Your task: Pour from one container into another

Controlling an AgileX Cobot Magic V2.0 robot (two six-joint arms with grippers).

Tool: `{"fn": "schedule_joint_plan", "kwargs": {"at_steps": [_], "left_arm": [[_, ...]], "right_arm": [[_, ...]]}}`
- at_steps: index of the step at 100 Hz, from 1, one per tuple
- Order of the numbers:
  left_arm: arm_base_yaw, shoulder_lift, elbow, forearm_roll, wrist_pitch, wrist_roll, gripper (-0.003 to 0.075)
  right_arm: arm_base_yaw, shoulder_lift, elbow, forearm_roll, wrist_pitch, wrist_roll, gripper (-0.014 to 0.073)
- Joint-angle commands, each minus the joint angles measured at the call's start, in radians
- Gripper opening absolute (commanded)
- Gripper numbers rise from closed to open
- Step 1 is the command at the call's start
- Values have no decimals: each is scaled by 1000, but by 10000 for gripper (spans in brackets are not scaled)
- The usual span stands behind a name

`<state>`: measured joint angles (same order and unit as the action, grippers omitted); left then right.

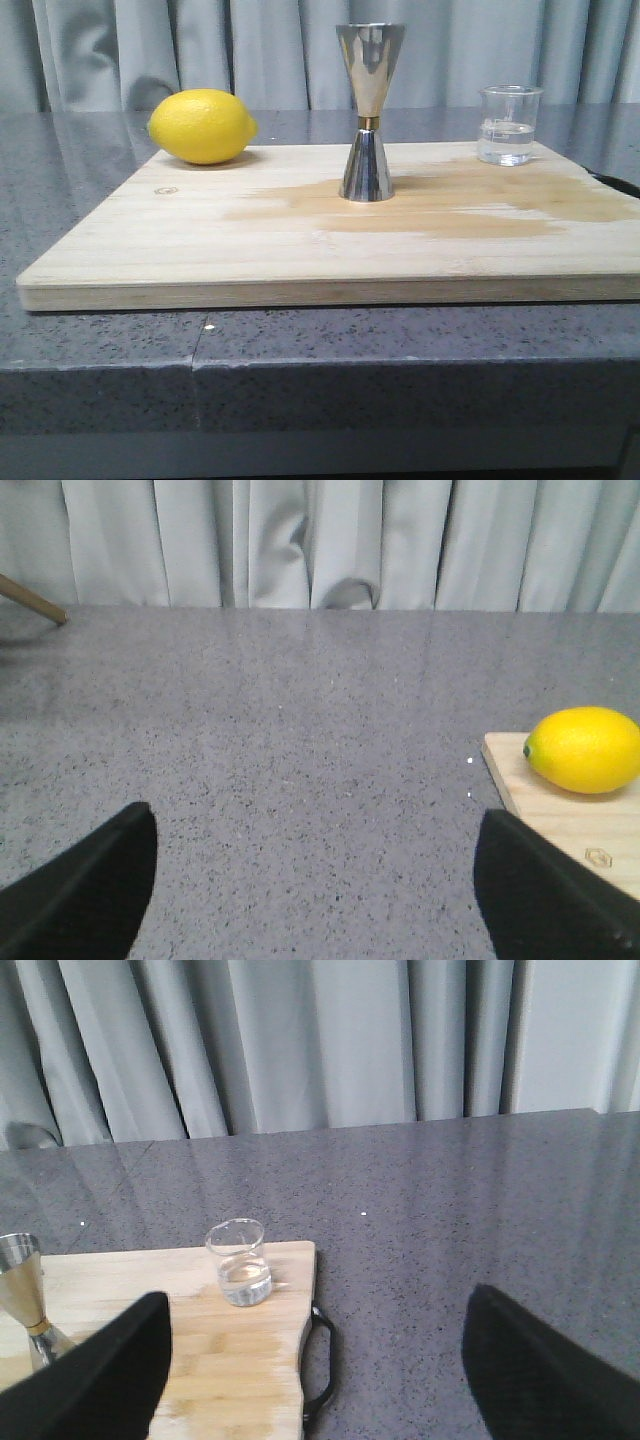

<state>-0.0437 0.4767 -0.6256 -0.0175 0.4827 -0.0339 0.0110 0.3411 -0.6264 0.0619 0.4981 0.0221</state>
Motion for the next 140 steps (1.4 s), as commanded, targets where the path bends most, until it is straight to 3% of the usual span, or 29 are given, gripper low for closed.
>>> {"fn": "schedule_joint_plan", "kwargs": {"at_steps": [1,21,32,53,80,110,140], "left_arm": [[1,30,-62,3,10,5,599],[1,150,-183,-33,219,76,601],[1,231,-243,-158,318,189,600],[1,381,-285,-604,421,592,600],[-9,603,-279,-1209,528,1253,600],[-164,838,-279,-1473,552,1703,600],[-276,1027,-285,-1749,554,2004,600]], "right_arm": [[-9,33,-46,5,-41,-7,542],[-9,122,-87,3,25,-7,603],[-9,182,-115,3,63,-9,626],[-9,236,-128,3,52,-9,625],[-9,236,-128,3,52,-9,625],[-9,236,-128,3,52,-9,625],[-9,236,-128,3,52,-9,625]]}}
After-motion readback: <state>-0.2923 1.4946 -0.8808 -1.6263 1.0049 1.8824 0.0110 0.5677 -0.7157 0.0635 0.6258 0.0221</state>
